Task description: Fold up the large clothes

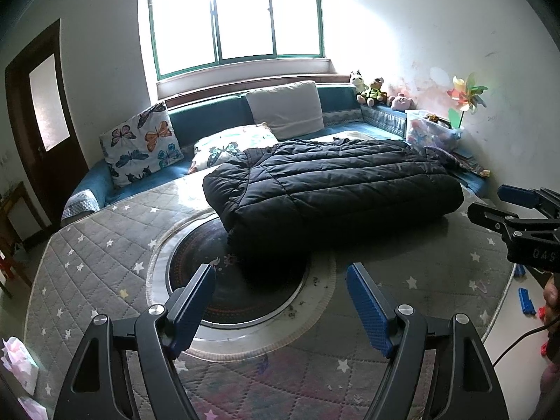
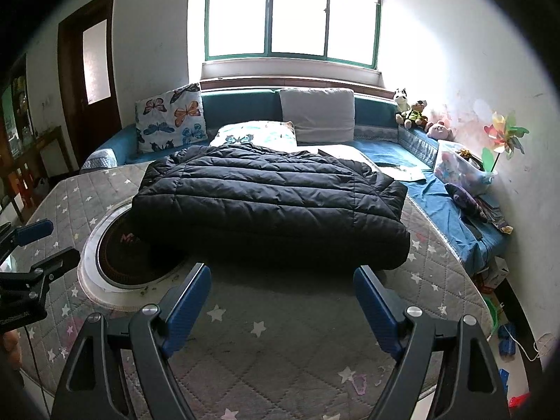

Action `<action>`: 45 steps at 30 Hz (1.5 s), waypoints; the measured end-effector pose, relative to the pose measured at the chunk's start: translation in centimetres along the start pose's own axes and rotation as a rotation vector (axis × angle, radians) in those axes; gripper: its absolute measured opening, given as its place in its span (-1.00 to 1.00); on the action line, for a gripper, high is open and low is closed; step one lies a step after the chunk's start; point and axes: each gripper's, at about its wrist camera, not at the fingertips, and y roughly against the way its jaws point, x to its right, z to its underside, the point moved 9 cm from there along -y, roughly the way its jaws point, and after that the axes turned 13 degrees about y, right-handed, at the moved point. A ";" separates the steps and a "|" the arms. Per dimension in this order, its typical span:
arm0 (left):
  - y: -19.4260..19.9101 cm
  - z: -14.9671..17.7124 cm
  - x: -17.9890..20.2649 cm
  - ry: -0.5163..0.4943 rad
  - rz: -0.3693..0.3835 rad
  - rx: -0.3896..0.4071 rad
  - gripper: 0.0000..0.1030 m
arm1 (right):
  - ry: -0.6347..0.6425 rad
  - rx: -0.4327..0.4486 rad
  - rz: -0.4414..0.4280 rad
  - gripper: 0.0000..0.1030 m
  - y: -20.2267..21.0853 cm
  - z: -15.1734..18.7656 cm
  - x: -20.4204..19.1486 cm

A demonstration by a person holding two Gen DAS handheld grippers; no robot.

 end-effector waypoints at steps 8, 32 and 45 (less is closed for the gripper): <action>-0.1 0.2 -0.1 0.003 0.003 -0.003 0.60 | 0.000 -0.002 0.002 0.77 0.0 0.0 -0.1; -0.4 0.4 0.2 0.001 0.002 -0.005 0.59 | 0.003 -0.002 -0.001 0.77 -0.2 0.0 -0.2; -0.4 0.4 0.1 0.002 0.001 -0.004 0.59 | 0.003 -0.002 -0.002 0.77 -0.1 0.1 -0.4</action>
